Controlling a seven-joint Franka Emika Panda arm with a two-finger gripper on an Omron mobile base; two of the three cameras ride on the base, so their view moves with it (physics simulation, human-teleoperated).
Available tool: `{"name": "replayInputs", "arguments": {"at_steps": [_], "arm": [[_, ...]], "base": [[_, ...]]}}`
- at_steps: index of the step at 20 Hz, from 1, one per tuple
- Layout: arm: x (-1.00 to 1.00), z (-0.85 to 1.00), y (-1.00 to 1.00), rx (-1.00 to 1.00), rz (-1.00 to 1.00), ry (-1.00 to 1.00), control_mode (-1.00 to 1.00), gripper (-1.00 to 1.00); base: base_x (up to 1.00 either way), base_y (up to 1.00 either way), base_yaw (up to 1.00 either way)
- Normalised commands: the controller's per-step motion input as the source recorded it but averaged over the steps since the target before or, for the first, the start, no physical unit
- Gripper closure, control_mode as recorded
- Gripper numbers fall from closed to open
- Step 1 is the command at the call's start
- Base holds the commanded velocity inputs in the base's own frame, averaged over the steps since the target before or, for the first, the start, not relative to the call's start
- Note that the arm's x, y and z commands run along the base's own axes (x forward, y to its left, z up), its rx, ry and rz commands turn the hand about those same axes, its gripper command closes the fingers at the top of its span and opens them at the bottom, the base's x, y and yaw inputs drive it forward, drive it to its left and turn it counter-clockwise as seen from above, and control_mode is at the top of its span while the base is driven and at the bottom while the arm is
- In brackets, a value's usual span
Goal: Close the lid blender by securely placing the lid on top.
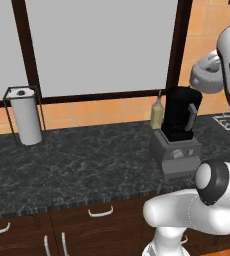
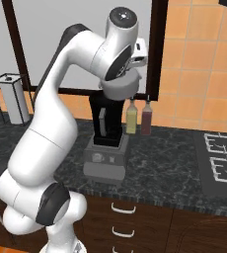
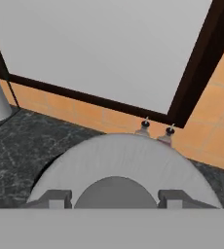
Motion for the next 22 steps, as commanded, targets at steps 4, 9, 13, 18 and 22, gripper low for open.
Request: {"name": "replayInputs", "arguments": {"at_steps": [4, 9, 13, 18, 22], "arm": [[0.14, 0.0, 0.3, 0.0, 0.1, -0.01, -1.0, 1.0], [0.21, 0.0, 0.31, 0.0, 0.08, 0.0, -1.0, 1.0], [0.18, 0.0, 0.36, 0.0, 0.07, 0.0, -1.0, 1.0], [0.22, 0.0, 0.31, 0.0, 0.06, 0.0, -1.0, 1.0], [0.24, 0.0, 0.05, 0.0, 0.01, 0.0, -1.0, 1.0]], "base": [[0.0, 0.0, 0.0], [0.0, 0.0, 0.0], [0.0, 0.0, 0.0], [0.0, 0.0, 0.0], [0.0, 0.0, 0.0]]}}
